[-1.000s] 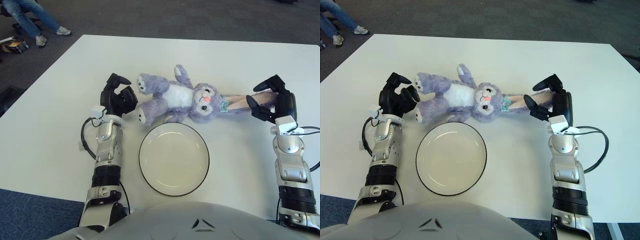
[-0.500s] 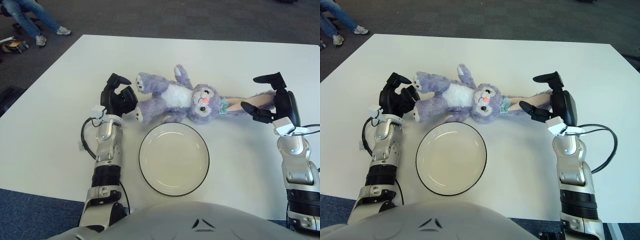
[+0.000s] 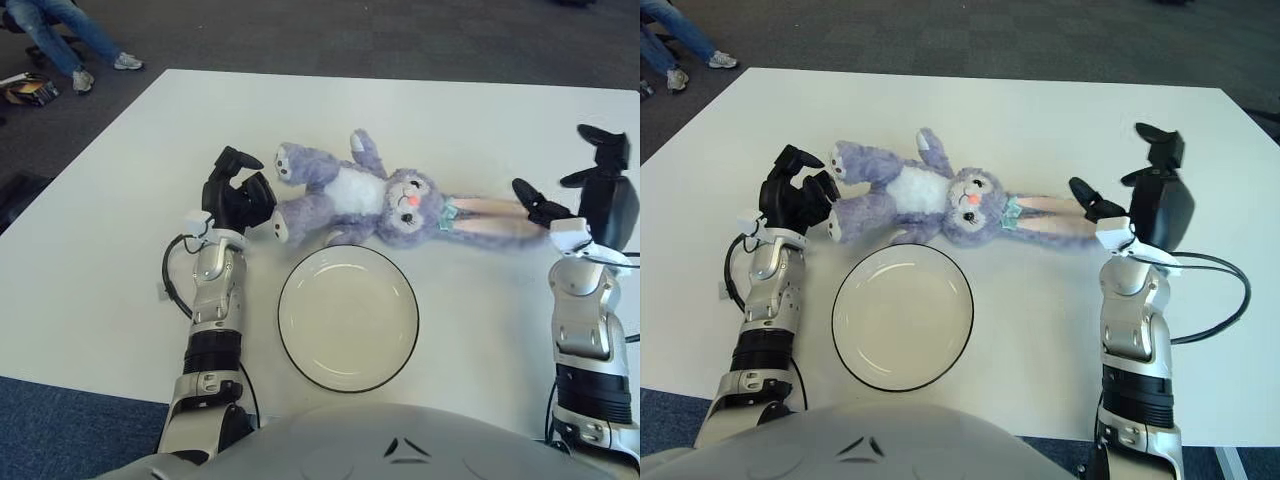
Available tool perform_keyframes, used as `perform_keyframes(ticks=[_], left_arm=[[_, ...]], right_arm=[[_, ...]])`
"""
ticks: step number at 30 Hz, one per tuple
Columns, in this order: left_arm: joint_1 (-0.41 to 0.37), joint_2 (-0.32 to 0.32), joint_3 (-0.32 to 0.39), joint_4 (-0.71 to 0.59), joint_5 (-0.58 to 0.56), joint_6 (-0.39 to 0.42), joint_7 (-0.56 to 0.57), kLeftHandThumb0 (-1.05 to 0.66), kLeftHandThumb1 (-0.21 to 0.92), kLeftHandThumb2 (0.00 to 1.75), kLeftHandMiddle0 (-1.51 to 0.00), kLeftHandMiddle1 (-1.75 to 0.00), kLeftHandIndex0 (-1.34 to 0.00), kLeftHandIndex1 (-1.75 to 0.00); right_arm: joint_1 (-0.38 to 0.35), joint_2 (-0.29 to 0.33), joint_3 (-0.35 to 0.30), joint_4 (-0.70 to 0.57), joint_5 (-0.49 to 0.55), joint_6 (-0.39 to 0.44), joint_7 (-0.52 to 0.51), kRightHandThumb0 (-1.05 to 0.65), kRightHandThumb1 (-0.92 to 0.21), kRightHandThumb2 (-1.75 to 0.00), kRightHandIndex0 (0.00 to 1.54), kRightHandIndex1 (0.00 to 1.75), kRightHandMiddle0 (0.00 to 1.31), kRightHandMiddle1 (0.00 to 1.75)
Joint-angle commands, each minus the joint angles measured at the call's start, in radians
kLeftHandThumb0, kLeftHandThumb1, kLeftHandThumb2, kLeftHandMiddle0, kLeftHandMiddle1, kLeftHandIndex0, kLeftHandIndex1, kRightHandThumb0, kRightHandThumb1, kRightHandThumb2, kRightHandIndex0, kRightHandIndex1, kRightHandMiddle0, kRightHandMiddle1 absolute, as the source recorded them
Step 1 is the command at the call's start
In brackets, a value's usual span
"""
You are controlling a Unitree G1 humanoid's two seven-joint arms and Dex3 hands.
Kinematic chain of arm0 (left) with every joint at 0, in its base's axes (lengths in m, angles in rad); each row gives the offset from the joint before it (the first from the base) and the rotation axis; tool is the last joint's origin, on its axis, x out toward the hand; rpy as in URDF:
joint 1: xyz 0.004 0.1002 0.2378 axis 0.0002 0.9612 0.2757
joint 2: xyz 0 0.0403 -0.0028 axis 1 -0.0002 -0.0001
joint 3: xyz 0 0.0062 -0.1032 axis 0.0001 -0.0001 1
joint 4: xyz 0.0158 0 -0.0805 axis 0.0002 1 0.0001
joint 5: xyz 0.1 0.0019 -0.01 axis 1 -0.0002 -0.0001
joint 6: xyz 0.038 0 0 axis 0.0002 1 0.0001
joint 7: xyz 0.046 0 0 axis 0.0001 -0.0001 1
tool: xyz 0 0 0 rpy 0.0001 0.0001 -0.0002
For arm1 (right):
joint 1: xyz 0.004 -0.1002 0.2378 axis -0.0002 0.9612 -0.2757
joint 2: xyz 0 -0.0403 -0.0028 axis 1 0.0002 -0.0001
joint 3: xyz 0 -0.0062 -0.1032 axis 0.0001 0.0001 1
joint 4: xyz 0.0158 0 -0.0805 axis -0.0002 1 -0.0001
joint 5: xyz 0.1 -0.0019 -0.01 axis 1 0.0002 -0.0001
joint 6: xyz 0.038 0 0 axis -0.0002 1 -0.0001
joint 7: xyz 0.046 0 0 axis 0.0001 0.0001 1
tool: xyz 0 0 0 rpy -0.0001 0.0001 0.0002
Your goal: Put the doll into the plate.
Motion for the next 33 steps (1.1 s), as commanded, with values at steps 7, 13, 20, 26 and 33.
perform_keyframes(ticks=[7,13,20,26,33], left_arm=[[0.073,-0.013,-0.001,0.054,0.001,0.002,-0.002,-0.45,0.41,1.2,-1.06,-1.75,-0.54,-1.75],[0.074,-0.014,-0.002,0.053,0.002,0.002,0.0,-0.45,0.41,1.2,-1.06,-1.75,-0.53,-1.75],[0.075,-0.014,-0.004,0.051,0.009,0.003,0.006,-0.45,0.41,1.2,-1.06,-1.75,-0.53,-1.75],[0.075,-0.015,-0.004,0.049,0.007,0.006,0.007,-0.45,0.41,1.2,-1.07,-1.75,-0.53,-1.75],[0.074,-0.019,-0.005,0.053,0.007,0.005,0.007,-0.45,0.41,1.2,-1.07,-1.75,-0.54,-1.75]], right_arm=[[-0.027,0.037,-0.01,-0.03,0.025,-0.015,-0.06,-0.48,-0.4,-0.9,0.24,1.74,0.0,0.96],[-0.025,0.03,-0.007,-0.051,0.059,-0.027,-0.026,-0.57,-0.44,-0.83,0.41,1.75,0.0,0.87],[0.019,-0.054,0.023,-0.079,0.098,-0.045,0.149,-0.64,-0.47,-0.75,0.52,1.75,0.0,0.88],[0.047,-0.107,0.046,-0.086,0.125,-0.073,0.261,-0.7,-0.48,-0.77,0.18,1.07,0.0,0.84],[0.079,-0.1,0.118,-0.042,0.117,-0.18,0.276,-0.83,-0.59,-0.65,0.2,1.32,0.0,0.8]])
